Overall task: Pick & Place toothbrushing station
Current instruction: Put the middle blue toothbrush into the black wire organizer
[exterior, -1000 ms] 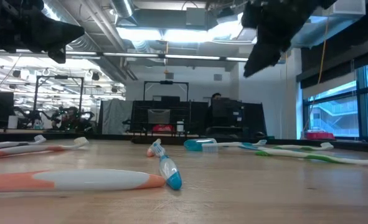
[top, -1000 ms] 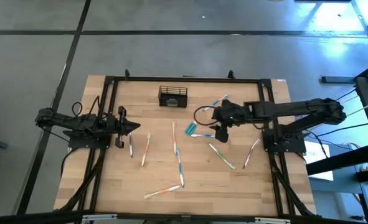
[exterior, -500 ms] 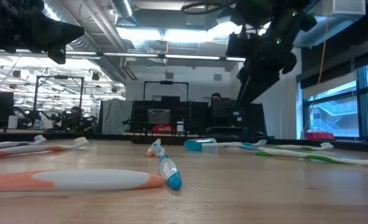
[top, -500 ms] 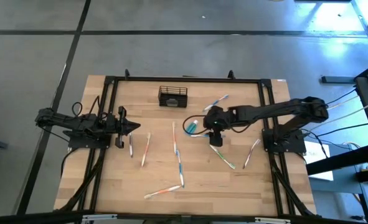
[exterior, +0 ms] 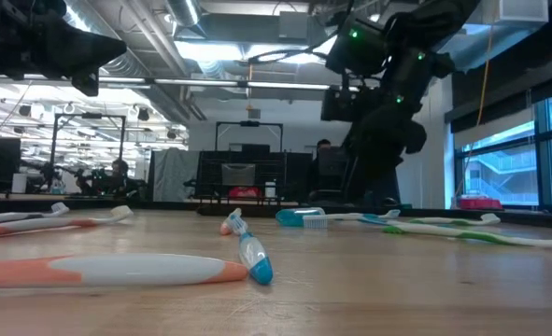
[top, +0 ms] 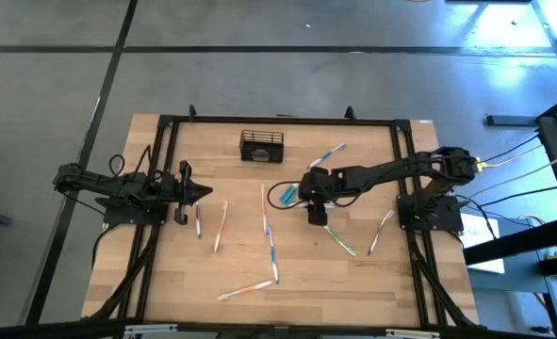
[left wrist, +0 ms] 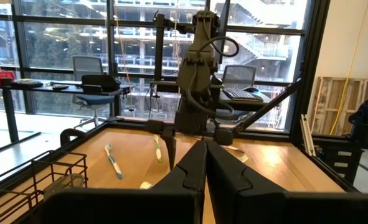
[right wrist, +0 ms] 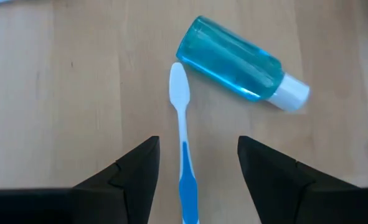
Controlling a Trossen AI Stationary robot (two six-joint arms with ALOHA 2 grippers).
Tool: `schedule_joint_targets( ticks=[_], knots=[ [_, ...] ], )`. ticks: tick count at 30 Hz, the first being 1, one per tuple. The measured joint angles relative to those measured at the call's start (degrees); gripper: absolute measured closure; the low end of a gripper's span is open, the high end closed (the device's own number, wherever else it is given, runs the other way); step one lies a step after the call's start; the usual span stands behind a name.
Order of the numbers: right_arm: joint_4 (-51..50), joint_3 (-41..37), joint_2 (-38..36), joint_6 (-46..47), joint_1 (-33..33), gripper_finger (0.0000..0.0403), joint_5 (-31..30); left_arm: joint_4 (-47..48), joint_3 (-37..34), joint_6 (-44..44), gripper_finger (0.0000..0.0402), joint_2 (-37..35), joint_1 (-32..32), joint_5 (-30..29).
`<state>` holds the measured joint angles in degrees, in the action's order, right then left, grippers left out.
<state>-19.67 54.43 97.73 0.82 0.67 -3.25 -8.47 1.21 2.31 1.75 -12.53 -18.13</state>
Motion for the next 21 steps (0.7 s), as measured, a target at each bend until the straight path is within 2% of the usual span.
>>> schedule_joint_targets(
  ticks=[5,15,21],
  knots=[
    [1.91,0.02,1.94,0.49,-0.01,0.0206,2.66,1.17,0.0,-0.02,0.0396,0.01,-0.02,0.0],
    [4.69,0.02,5.31,2.38,-0.02,0.0236,2.69,1.21,0.0,0.15,0.0396,0.01,0.0,0.0],
    [4.54,0.02,5.43,4.69,0.0,0.0274,2.67,1.58,0.0,1.33,0.0396,0.01,-0.02,0.15]
  ],
)
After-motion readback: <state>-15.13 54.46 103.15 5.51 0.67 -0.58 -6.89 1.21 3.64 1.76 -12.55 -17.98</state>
